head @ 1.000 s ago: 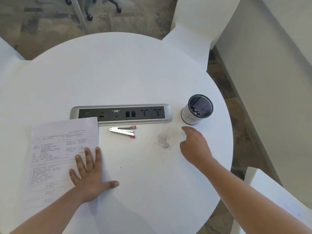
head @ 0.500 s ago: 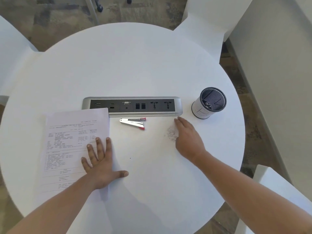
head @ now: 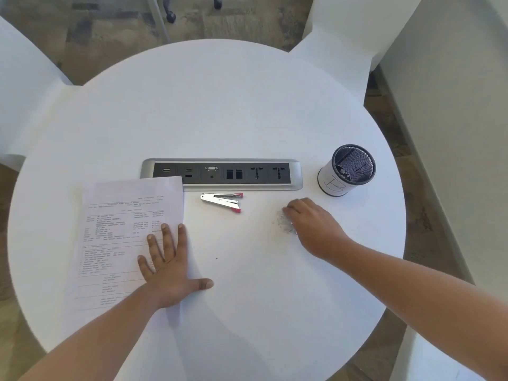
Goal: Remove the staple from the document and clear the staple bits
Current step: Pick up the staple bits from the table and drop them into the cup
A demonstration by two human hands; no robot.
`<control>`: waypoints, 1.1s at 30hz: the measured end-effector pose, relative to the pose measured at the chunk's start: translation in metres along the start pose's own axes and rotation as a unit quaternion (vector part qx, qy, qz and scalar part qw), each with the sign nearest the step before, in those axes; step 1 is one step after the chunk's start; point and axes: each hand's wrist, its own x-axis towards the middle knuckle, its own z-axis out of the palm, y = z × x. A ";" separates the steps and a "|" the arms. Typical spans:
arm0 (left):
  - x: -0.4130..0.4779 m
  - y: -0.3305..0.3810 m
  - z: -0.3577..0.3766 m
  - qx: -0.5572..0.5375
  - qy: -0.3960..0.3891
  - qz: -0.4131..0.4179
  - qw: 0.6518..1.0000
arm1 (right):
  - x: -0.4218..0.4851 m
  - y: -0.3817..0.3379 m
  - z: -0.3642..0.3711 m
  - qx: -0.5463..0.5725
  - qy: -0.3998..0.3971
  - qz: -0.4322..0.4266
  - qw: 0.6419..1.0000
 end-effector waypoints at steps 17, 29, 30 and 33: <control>0.001 0.003 -0.001 0.005 -0.001 -0.003 1.000 | 0.011 -0.017 0.013 0.116 0.062 0.045 0.990; 0.001 0.000 -0.001 0.005 -0.003 0.002 1.000 | -0.002 -0.017 0.005 0.177 0.105 0.200 0.958; 0.000 -0.001 -0.001 0.004 -0.003 0.002 1.000 | -0.004 -0.016 0.005 0.170 0.094 0.201 0.960; 0.000 -0.001 0.000 0.004 -0.002 0.001 1.000 | -0.008 -0.018 0.008 0.165 0.064 0.172 0.969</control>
